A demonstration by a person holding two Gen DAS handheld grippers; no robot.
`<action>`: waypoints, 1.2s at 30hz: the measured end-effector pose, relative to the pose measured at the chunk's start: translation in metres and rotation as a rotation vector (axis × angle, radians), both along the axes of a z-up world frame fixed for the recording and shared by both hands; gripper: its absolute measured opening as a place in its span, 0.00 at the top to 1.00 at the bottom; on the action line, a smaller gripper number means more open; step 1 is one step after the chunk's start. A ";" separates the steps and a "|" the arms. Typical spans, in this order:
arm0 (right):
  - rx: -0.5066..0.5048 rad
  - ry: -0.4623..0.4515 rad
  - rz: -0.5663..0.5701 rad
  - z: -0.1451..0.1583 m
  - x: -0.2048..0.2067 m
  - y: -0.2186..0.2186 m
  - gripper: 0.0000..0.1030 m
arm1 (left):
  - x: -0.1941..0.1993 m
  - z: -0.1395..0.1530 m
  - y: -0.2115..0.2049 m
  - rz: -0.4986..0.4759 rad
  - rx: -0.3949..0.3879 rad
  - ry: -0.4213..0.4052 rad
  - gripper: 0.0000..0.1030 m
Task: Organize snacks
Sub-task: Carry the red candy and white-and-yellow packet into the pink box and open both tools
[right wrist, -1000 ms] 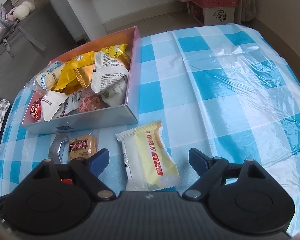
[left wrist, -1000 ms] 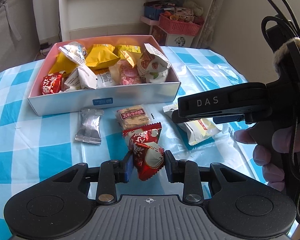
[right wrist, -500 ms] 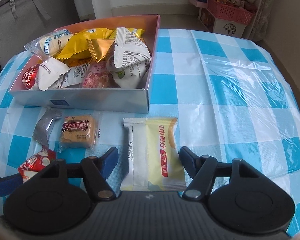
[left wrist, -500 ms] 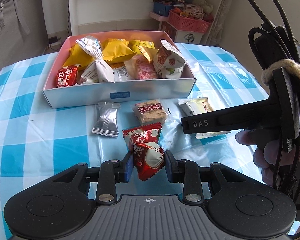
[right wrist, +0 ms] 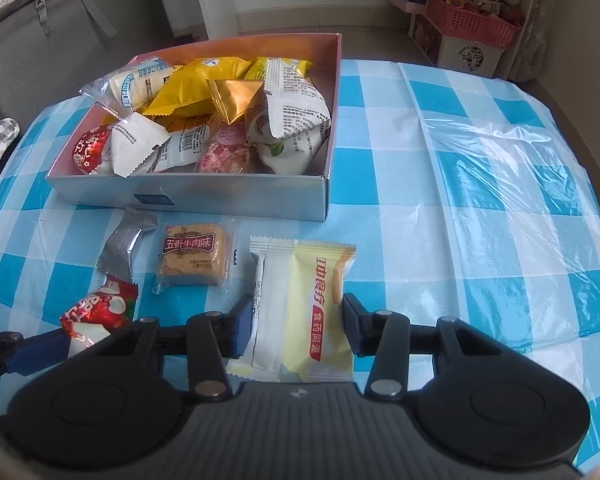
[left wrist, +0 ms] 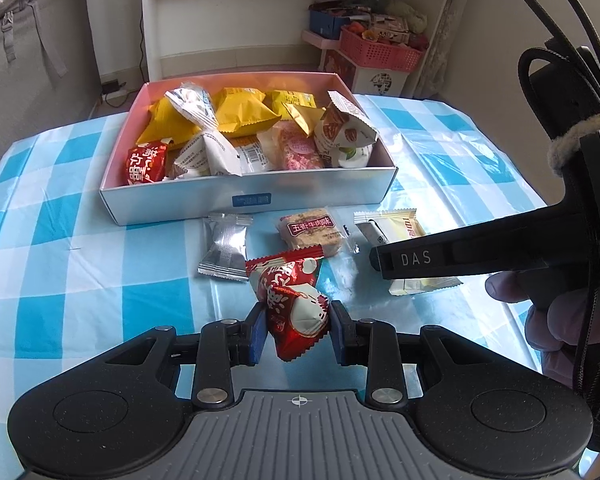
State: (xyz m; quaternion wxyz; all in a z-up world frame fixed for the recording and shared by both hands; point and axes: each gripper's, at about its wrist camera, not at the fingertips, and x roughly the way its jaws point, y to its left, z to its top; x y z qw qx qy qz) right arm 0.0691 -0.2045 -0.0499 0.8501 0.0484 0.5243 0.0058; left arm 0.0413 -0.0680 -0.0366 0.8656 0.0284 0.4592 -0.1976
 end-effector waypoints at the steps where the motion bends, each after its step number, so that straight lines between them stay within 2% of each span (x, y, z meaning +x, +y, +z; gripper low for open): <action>1: 0.006 0.000 -0.002 0.001 0.000 0.000 0.59 | 0.000 0.001 0.001 0.001 0.000 -0.002 0.71; 11: 0.093 -0.029 -0.022 0.021 -0.007 -0.007 0.59 | 0.007 0.014 0.030 0.052 -0.028 -0.036 0.71; 21: 0.206 -0.129 -0.057 0.052 -0.002 -0.017 0.59 | 0.038 0.034 0.065 0.146 -0.062 -0.108 0.71; 32: 0.404 -0.165 -0.059 0.048 0.054 -0.009 0.59 | 0.099 0.019 0.070 0.182 -0.064 -0.142 0.71; 36: 0.401 -0.161 -0.044 0.038 0.071 0.001 0.59 | 0.113 0.010 0.067 0.178 -0.065 -0.146 0.71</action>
